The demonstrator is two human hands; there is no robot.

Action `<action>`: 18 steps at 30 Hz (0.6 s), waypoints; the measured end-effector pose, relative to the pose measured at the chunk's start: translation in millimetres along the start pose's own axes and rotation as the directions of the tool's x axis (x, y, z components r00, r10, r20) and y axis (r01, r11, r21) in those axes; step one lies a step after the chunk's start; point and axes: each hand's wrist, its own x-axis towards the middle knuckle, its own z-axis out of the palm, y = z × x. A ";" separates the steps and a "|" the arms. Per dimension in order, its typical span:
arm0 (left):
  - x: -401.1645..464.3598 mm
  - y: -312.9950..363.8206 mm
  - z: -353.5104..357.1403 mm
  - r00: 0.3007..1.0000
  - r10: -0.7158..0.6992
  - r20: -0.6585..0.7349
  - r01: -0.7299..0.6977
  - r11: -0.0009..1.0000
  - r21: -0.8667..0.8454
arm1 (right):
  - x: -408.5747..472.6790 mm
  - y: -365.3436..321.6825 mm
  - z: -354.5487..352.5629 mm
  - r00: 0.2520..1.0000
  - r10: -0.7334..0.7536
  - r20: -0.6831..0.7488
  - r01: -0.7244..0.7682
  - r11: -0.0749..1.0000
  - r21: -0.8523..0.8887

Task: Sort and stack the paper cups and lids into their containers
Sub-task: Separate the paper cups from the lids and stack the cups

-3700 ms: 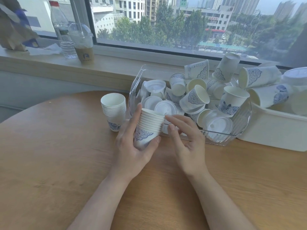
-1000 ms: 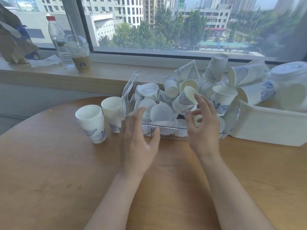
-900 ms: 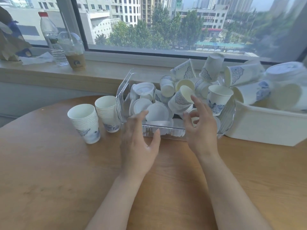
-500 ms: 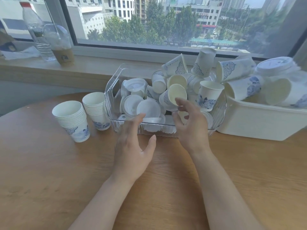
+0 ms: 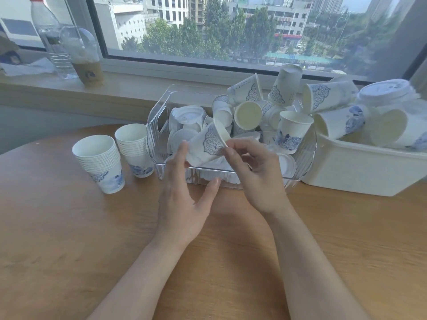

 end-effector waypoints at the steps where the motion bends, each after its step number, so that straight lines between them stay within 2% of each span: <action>1: 0.5 -0.7 -0.9 1.000 -0.023 -0.021 0.022 1.000 -0.016 | -0.6 -0.3 0.7 0.999 0.003 0.034 -0.003 1.000 0.007; 5: 3.8 -1.4 -4.8 0.996 -0.030 -0.087 0.031 0.999 0.007 | -1.2 -0.6 -1.2 0.992 0.022 0.124 -0.023 1.000 0.002; 11: 1.7 4.8 -4.0 0.996 -0.086 -0.028 0.086 0.996 -0.004 | -0.5 -10.1 -1.2 0.975 0.027 0.220 -0.014 0.998 -0.063; 12: 1.6 4.5 -4.3 0.996 -0.086 -0.032 0.086 0.996 0.000 | 0.1 -11.1 -2.1 0.981 0.019 0.193 0.002 0.994 -0.106; 14: 2.0 3.7 -5.3 0.994 -0.102 -0.037 0.102 0.995 0.001 | 2.3 -9.7 -8.2 0.999 -0.022 0.038 0.032 0.960 -0.279; 16: 2.4 3.3 -6.0 0.992 -0.125 -0.034 0.125 0.992 -0.001 | 5.2 -5.7 -20.1 0.986 -0.077 -0.146 0.000 0.885 -0.465; 18: 2.1 2.9 -6.2 0.991 -0.128 -0.028 0.128 0.992 -0.001 | 7.9 -0.6 -35.5 0.969 -0.099 -0.228 -0.052 0.817 -0.575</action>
